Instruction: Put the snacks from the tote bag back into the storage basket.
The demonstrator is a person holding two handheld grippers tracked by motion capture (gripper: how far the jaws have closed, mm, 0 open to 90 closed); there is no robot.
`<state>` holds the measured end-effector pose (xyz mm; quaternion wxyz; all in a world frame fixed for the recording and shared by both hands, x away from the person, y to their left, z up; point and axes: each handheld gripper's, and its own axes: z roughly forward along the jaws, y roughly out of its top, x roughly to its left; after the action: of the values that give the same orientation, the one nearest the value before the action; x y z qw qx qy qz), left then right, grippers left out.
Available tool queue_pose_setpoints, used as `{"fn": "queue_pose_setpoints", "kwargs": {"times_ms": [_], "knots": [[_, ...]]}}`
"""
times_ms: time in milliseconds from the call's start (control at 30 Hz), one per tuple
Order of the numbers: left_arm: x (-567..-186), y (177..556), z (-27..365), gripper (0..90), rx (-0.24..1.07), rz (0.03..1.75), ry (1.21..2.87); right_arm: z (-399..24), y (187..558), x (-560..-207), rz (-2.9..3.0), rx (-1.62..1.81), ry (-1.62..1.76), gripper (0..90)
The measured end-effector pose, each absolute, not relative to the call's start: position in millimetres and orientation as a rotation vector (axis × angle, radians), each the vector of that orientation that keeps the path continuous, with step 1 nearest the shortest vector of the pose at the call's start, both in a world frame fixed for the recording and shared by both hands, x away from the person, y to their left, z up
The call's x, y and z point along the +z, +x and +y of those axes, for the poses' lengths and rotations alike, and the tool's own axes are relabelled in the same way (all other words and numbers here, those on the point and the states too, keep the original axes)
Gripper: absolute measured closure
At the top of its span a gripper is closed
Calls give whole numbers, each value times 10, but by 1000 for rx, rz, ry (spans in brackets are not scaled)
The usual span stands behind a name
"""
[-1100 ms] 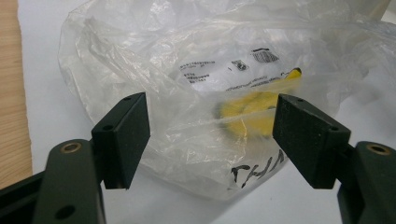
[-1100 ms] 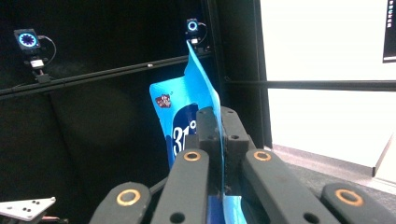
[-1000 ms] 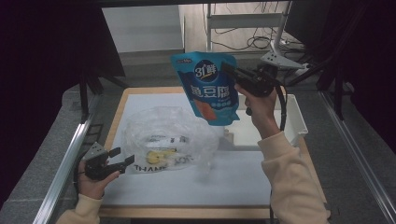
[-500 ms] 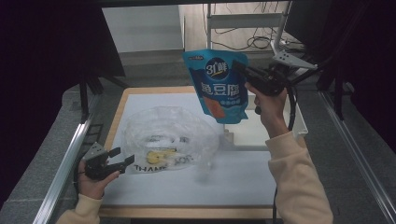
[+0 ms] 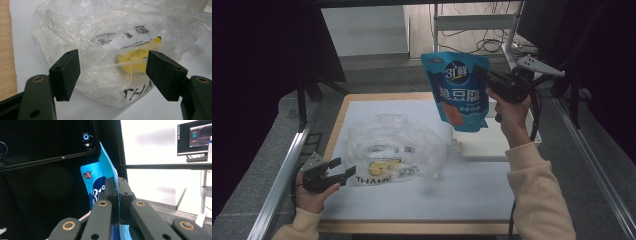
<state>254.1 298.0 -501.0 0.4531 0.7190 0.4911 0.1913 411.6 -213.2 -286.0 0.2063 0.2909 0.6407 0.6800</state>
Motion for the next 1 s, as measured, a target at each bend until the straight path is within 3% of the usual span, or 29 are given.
{"fn": "queue_pose_setpoints", "kwargs": {"times_ms": [1000], "knots": [[-4994, 2541, 2984, 278, 482, 1215, 1771, -2537, 4201, -2959, 1718, 1830, 903, 889]]}}
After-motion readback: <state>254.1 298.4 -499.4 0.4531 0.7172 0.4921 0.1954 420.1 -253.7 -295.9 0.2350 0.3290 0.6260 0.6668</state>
